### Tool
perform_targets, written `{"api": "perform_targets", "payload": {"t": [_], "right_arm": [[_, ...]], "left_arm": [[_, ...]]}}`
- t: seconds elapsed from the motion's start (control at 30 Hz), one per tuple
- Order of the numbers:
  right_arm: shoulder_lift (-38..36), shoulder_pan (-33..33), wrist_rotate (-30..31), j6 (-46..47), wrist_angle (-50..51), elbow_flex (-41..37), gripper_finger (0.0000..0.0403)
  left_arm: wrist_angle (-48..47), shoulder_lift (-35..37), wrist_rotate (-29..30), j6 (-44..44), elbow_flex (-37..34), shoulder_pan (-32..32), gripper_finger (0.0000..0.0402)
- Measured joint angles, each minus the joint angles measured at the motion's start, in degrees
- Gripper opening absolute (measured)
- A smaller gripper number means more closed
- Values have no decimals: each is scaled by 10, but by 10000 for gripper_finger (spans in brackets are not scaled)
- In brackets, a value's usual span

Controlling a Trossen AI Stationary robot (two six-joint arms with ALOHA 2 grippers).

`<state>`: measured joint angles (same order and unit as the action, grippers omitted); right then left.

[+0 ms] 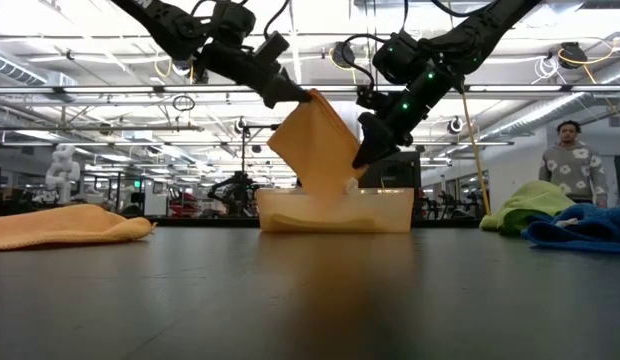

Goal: Fold microfiber towels
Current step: Put the orange towel in the orange bin

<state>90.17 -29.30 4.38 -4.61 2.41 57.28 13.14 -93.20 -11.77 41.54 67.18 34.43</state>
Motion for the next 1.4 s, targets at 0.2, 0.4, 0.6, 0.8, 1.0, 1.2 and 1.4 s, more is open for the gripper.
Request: {"api": "perform_targets", "payload": {"t": [0.2,0.4,0.6,0.8,1.0,1.2,1.4], "right_arm": [[0,-1,2,-31,0,0,19],[-9,-3,79,-58,4,0,3],[-10,-4,116,-84,3,1,2],[-15,-11,154,-118,-5,1,1],[-33,-19,184,-143,-9,1,1],[-39,-26,181,-157,-12,1,1],[-39,-49,181,-167,-9,1,0]], "left_arm": [[-21,24,-16,-14,0,5,0],[-49,28,-56,-32,0,33,0],[-53,24,-100,-46,-13,68,0],[5,19,-117,-53,-57,76,0],[66,-18,-125,-68,-73,79,0],[104,-59,-127,-78,-73,83,0],[135,-106,-127,-73,-69,88,0]]}}
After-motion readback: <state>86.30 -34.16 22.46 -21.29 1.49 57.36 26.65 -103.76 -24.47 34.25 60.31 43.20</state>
